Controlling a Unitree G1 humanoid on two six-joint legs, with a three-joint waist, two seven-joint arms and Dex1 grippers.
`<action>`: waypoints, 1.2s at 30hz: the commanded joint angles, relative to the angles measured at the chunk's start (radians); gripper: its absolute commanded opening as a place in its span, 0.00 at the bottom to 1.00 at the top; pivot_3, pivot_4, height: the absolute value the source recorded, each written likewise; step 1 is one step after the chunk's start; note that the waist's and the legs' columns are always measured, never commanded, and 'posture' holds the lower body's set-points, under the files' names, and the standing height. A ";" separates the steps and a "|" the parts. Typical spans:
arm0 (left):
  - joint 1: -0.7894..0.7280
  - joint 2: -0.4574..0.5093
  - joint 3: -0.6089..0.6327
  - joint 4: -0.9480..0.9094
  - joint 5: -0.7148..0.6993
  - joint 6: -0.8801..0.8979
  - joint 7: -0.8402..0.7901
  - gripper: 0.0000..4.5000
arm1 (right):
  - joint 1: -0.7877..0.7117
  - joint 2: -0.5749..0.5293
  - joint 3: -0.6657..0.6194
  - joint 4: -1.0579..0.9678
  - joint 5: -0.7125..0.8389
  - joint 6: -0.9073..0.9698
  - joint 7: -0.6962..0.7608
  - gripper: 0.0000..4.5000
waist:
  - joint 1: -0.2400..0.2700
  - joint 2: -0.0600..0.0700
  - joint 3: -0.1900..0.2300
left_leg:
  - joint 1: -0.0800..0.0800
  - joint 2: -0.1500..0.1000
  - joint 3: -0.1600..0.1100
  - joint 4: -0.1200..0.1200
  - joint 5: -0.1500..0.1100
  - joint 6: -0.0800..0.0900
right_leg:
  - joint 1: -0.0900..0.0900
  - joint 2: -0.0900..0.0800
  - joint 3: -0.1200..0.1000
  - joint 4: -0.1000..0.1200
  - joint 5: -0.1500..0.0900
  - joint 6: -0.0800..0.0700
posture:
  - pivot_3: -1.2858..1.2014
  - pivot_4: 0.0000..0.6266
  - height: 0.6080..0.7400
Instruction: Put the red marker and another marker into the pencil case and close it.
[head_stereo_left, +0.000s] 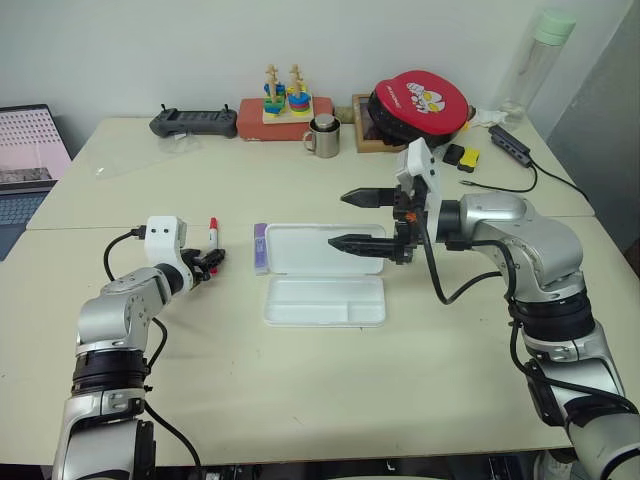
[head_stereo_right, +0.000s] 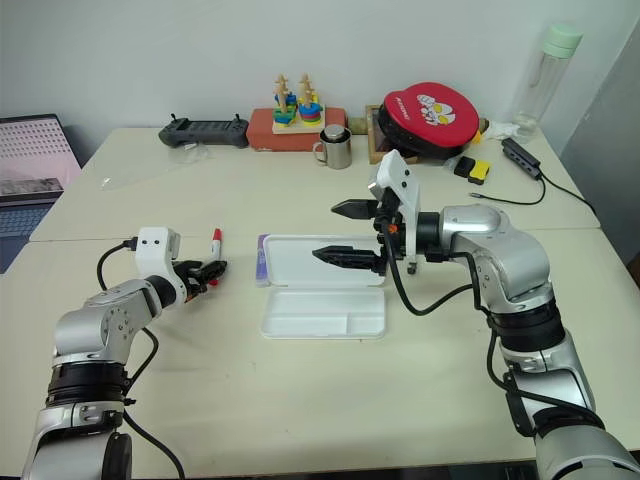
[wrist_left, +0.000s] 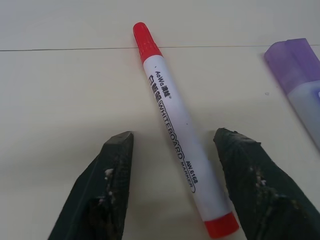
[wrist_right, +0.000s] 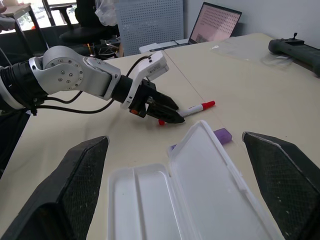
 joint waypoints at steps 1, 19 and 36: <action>0.000 -0.011 0.002 0.009 0.006 0.012 -0.005 0.40 | -0.031 -0.002 -0.030 -0.036 0.026 -0.005 -0.014 1.00 | 0.000 0.000 0.000 | 0.000 0.000 0.000 0.000 0.000 0.000 | 0.000 0.000 0.000 0.000 0.000 0.000 | 0.52 0.24 1.00; -0.038 0.022 0.095 -0.285 -0.193 -0.198 -0.332 0.09 | -0.015 -0.070 -0.108 -0.070 0.093 0.003 -0.006 1.00 | 0.003 -0.002 0.001 | -0.005 0.001 -0.003 0.002 0.000 0.000 | -0.001 0.000 0.000 -0.001 0.000 0.000 | 0.52 0.24 1.00; -0.161 0.186 -0.521 -0.183 0.101 -0.431 -0.928 0.09 | 0.239 -0.258 -0.195 -0.337 0.198 0.072 -0.061 1.00 | 0.001 0.003 -0.001 | -0.011 0.001 0.000 0.007 0.000 0.000 | -0.004 0.001 0.000 0.000 0.000 0.000 | 0.52 0.24 1.00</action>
